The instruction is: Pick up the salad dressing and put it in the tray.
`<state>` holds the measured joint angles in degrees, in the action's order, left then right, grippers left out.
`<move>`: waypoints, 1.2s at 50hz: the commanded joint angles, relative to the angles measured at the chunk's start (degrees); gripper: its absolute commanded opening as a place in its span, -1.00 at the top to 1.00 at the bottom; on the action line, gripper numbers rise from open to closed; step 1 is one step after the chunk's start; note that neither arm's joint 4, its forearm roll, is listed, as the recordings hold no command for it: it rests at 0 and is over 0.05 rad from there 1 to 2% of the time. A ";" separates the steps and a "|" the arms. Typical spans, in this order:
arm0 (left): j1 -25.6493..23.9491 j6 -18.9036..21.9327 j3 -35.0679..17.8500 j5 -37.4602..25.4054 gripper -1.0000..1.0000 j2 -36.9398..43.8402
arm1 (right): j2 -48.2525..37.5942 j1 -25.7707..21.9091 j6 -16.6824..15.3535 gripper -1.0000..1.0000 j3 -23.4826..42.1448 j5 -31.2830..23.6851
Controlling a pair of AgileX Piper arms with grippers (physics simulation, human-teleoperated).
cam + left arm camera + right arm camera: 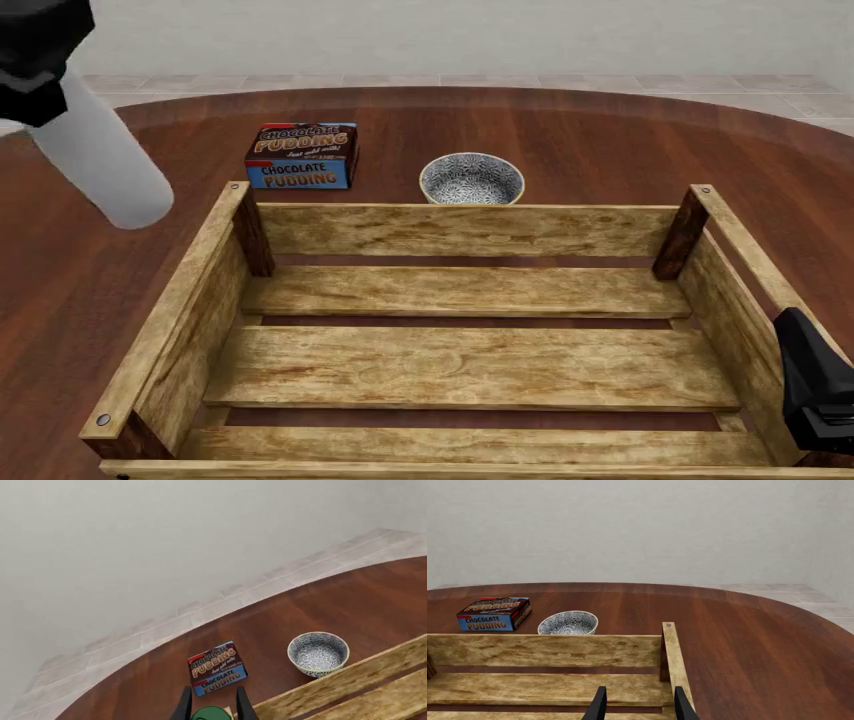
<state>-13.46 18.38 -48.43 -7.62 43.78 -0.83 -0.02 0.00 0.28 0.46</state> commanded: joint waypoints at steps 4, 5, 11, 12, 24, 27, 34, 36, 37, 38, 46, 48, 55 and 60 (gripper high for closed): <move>-8.01 1.16 -2.76 2.96 1.00 5.54 | 0.02 0.00 -0.01 -1.00 0.00 -0.01; -8.01 1.16 -2.77 2.97 1.00 5.55 | 0.02 0.00 -0.01 -1.00 0.00 -0.01; -11.07 1.47 -2.75 5.01 1.00 7.82 | 0.01 0.00 0.00 -1.00 0.00 0.00; -11.54 1.39 -2.87 5.21 1.00 8.23 | -0.01 0.00 0.00 -1.00 0.00 0.00; -17.31 0.78 -3.19 8.31 1.00 12.75 | -0.02 -0.01 -0.01 -1.00 0.00 0.01; -18.45 0.91 -2.75 9.50 1.00 13.86 | 0.01 0.01 -0.01 -1.00 0.00 0.00; -21.34 0.13 -1.19 12.88 1.00 17.37 | 0.01 0.01 -0.01 -1.00 0.00 0.00; -22.17 -0.04 -0.80 13.95 1.00 18.60 | -0.01 0.00 0.00 -1.00 0.00 0.00; -22.44 -0.08 -0.64 14.38 1.00 19.03 | -0.01 0.00 0.00 -1.00 0.00 0.00; -22.78 -0.09 -0.53 14.69 1.00 19.43 | 0.00 -0.01 0.01 -1.00 0.00 0.00; -25.44 -0.99 0.62 17.35 1.00 22.52 | 0.00 0.00 0.00 -1.00 0.00 0.00; -26.36 -1.06 1.35 18.22 1.00 23.11 | 0.01 0.01 0.00 -1.00 0.00 0.00; -28.42 -0.73 3.32 21.05 1.00 25.06 | -0.02 0.00 -0.01 -1.00 0.00 0.01; -30.12 -1.29 4.10 22.65 1.00 27.28 | 0.00 -0.01 -0.02 -1.00 0.00 0.00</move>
<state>-40.39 16.68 -45.81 11.57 67.67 -0.83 -0.02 0.00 0.28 0.46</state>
